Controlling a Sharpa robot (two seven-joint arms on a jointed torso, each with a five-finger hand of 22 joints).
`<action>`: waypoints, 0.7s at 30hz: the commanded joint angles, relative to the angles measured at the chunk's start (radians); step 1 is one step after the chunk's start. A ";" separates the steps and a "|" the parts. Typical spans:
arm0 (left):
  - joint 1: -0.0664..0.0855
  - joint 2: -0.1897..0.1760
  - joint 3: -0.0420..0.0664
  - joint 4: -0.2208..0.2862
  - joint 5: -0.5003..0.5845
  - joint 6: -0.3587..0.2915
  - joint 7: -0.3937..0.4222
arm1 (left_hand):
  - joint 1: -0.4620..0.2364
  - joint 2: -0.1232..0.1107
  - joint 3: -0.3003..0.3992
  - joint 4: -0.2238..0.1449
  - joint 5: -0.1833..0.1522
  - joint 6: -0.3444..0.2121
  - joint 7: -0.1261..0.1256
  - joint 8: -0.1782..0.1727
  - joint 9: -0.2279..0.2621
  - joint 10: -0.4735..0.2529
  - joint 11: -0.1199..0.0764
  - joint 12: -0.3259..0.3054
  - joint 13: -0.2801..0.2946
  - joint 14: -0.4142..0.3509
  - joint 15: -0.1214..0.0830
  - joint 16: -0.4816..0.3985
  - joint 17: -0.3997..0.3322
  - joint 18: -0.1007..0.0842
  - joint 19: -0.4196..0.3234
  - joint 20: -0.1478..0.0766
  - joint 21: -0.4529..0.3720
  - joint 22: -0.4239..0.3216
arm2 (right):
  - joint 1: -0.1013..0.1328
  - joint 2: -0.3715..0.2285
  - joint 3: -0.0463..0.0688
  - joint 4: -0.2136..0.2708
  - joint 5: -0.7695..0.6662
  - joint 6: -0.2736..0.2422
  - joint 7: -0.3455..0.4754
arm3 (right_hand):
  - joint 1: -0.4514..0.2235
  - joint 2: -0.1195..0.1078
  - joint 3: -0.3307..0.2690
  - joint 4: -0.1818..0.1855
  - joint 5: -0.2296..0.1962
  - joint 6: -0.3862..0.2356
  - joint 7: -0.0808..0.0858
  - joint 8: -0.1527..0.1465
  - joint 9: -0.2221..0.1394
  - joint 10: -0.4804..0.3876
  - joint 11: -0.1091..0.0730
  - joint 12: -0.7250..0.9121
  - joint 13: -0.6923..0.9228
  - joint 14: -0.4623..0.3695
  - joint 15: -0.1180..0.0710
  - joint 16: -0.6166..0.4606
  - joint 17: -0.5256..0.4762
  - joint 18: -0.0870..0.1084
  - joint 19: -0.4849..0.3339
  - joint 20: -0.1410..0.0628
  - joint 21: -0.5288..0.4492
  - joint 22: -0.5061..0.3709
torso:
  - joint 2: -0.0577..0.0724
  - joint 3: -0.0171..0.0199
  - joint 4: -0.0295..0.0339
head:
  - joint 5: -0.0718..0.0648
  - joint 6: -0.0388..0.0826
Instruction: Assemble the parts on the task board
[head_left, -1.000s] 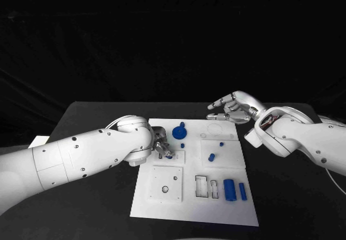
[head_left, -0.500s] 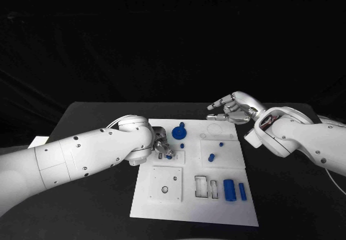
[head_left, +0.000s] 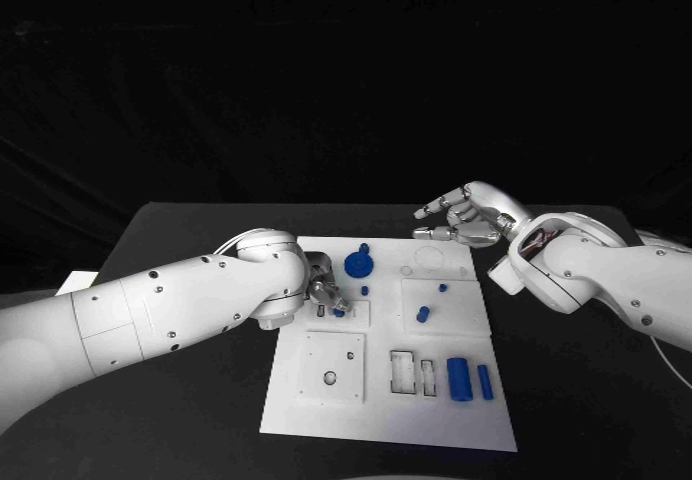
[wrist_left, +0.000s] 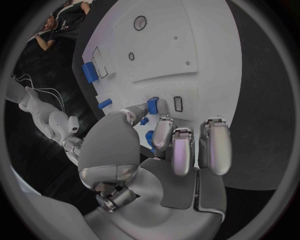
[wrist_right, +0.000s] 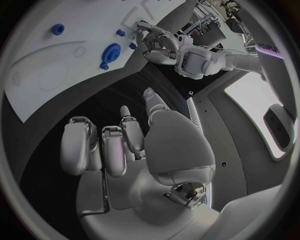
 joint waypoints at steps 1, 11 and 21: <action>-0.004 0.004 -0.003 0.000 0.015 0.018 -0.062 | -0.015 0.001 -0.011 0.003 0.000 0.006 0.002 -0.004 -0.001 0.010 0.000 0.007 0.002 0.107 -0.008 0.003 0.263 -0.015 0.047 -0.007 0.006 0.080 | -0.001 0.001 0.000 0.001 -0.004 0.008 0.010 | -0.002 0.005 -0.004 0.000 0.006 -0.003 -0.003 0.003 0.002 -0.007 -0.001 -0.005 0.082 0.068 0.007 -0.006 0.117 0.006 -0.008 0.000 -0.006 -0.001 | 0.000 0.0002 -0.0004 | 0.000 0.002; -0.004 0.002 -0.002 -0.004 0.017 0.009 -0.065 | -0.067 -0.011 -0.141 0.055 -0.002 0.024 0.002 -0.010 0.000 0.017 0.000 0.015 0.013 0.107 -0.008 0.003 0.263 -0.017 0.050 -0.007 0.011 0.090 | -0.001 0.000 0.000 0.000 -0.004 0.009 0.010 | -0.002 0.005 -0.005 0.000 0.006 -0.003 -0.003 0.003 0.002 -0.008 -0.001 -0.007 0.081 0.067 0.006 -0.007 0.114 0.006 -0.009 0.000 -0.008 -0.003 | 0.000 0.0004 0.0000 | -0.002 0.003; -0.004 -0.009 0.001 0.003 0.024 -0.027 -0.057 | -0.056 0.011 -0.294 0.071 0.001 0.029 -0.001 -0.020 0.001 0.020 -0.002 0.018 0.021 0.107 -0.011 0.003 0.263 -0.017 0.052 -0.010 0.012 0.095 | -0.002 -0.001 0.000 0.000 -0.004 0.012 0.010 | 0.000 0.007 -0.006 0.000 0.012 -0.004 -0.003 0.003 0.002 -0.010 -0.001 -0.012 0.078 0.066 0.006 -0.011 0.110 0.007 -0.011 -0.001 -0.011 -0.009 | 0.000 -0.0003 0.0005 | -0.008 0.007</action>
